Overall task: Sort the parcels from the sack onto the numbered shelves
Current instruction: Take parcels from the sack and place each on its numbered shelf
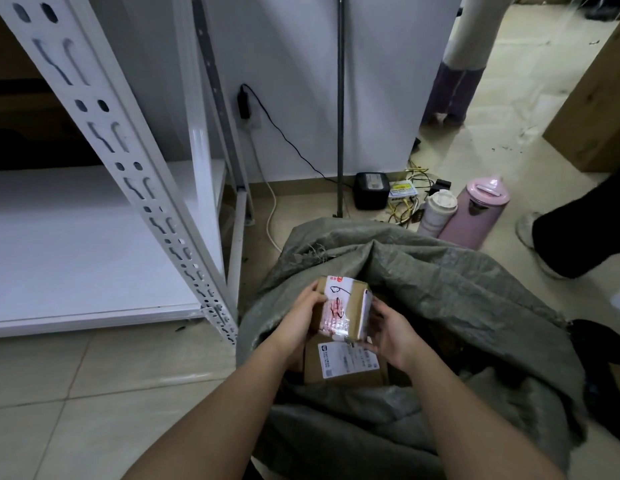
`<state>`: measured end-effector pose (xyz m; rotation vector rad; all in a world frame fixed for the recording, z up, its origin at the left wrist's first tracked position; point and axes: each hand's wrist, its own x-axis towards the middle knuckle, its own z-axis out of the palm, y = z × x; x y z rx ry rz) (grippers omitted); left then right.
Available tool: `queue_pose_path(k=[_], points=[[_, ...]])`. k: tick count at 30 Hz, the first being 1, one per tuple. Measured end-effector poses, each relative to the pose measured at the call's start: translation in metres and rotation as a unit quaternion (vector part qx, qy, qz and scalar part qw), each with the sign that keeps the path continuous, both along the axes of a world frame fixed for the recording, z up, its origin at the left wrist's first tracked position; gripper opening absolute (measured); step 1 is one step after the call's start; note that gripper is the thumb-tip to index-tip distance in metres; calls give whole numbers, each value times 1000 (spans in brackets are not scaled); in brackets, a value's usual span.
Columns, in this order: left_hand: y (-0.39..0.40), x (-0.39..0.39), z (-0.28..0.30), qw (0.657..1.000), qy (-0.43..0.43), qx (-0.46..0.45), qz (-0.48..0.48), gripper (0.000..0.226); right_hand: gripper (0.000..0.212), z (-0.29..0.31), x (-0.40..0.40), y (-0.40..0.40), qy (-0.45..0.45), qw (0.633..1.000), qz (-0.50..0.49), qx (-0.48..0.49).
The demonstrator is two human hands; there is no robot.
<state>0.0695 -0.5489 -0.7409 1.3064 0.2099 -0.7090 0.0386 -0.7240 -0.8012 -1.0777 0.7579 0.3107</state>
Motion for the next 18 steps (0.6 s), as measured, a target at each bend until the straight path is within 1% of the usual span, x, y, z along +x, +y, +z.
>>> queue_pose_path(k=[3,5,7,9,10,11,12,13,14,15,16,18], points=[[2,2,1,1000,10,-5,-17,36,45,5,8,1,-11,999,12,-36],[3,4,2,999,26,15,-45,41,35,12,16,1,-56,995,3,-77],[5,5,2,995,48,40,-80,43,27,18,27,0,-108,984,10,-143],[6,4,2,990,66,63,-108,39,22,21,35,1,-139,964,66,-219],[7,3,1,988,66,69,-121,41,21,23,38,2,-141,949,97,-263],[8,2,-2,986,63,75,-132,49,24,25,40,3,-137,935,124,-301],[8,0,-2,985,62,80,-139,62,32,27,41,5,-130,925,143,-328],[9,-1,-2,985,67,79,-138,75,40,32,42,8,-126,918,151,-345],[10,-4,3,986,74,78,-129,81,49,37,43,12,-131,915,147,-353],[11,-6,7,987,85,75,-113,82,59,45,42,16,-125,923,121,-344],[13,-10,17,988,97,71,-98,78,67,54,40,20,-103,938,74,-323],[20,-16,46,988,120,64,-73,59,73,79,25,26,-18,965,3,-263]])
